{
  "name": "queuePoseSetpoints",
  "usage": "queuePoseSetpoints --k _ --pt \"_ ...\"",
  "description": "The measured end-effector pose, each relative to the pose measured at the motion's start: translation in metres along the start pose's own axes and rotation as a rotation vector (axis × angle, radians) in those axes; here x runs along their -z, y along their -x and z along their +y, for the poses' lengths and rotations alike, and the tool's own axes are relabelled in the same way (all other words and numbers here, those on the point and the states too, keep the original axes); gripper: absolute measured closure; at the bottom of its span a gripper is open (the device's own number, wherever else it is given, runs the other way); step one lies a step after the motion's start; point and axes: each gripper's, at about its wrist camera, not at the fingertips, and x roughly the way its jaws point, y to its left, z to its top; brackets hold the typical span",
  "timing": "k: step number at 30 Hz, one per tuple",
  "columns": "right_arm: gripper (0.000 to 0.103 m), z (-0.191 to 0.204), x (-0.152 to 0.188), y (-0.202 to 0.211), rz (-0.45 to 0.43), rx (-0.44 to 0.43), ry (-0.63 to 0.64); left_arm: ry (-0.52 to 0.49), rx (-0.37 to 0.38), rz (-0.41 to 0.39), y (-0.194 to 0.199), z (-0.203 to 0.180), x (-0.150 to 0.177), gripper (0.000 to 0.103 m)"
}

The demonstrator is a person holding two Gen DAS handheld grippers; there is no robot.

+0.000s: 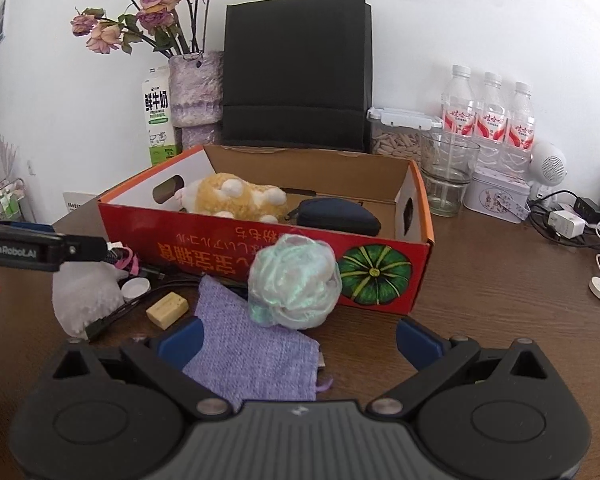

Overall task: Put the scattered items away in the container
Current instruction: 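Grasp the green mesh ball with the right gripper while the left gripper grasps the braided cable, then carry the mesh ball and braided cable with both grippers toward the box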

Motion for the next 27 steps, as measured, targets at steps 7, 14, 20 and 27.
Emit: queuePoseSetpoints --k 7,14,20,27 --pt "0.000 0.000 -0.016 -0.028 0.009 -0.011 -0.012 -0.047 0.025 0.056 -0.029 0.002 -0.008 0.000" --pt "0.010 -0.009 -0.020 -0.046 0.019 -0.029 -0.051 -0.008 0.032 0.090 -0.048 0.008 -0.009 0.000" --pt "0.041 -0.009 -0.016 -0.045 0.016 -0.055 -0.059 0.035 0.048 0.089 -0.052 0.012 -0.007 0.000" --pt "0.048 -0.010 -0.012 -0.040 0.006 -0.061 -0.059 0.103 0.065 0.085 -0.054 0.022 -0.004 0.009"
